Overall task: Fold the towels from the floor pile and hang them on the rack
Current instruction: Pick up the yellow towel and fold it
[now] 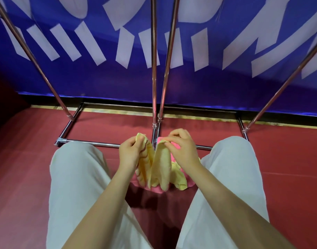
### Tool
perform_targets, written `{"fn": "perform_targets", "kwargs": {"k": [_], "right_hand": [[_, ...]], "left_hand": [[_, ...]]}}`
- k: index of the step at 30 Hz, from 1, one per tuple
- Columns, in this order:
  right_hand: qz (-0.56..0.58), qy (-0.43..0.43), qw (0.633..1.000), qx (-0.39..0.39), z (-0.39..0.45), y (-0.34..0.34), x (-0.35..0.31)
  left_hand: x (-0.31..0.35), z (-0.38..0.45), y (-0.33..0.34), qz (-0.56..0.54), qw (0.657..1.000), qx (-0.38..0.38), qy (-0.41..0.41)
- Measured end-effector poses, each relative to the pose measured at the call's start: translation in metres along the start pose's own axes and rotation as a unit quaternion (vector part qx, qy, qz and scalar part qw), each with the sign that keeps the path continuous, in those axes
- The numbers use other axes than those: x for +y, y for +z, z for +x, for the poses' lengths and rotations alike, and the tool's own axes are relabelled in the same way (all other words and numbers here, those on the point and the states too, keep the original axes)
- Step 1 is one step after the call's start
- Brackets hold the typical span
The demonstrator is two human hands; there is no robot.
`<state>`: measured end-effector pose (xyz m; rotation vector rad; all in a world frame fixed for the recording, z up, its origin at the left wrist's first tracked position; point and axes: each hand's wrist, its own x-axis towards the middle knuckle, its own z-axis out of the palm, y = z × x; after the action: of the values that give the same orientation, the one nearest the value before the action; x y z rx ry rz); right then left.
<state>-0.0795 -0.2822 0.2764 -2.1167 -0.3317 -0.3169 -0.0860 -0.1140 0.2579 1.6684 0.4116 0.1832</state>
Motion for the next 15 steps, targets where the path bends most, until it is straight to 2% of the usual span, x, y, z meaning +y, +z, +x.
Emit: {"fn": "perform_targets", "kwargs": {"k": [3,6,12,15], "right_hand": [[0.045,0.038,0.998,-0.028,0.000,-0.001,0.000],[0.055,0.071,0.993,-0.075,-0.004,0.003,0.001],[0.015,0.052,0.984,-0.167,-0.012,0.022,0.004],[0.054,0.065,0.981,-0.175,-0.011,0.024,-0.001]], "left_hand": [[-0.005,0.000,-0.004,-0.013,0.999,0.030,-0.036],[-0.007,-0.002,-0.006,-0.075,0.991,0.038,-0.103],[-0.017,-0.011,0.001,-0.057,0.992,-0.020,-0.112],[-0.013,-0.019,0.007,-0.095,0.988,-0.048,-0.110]]}}
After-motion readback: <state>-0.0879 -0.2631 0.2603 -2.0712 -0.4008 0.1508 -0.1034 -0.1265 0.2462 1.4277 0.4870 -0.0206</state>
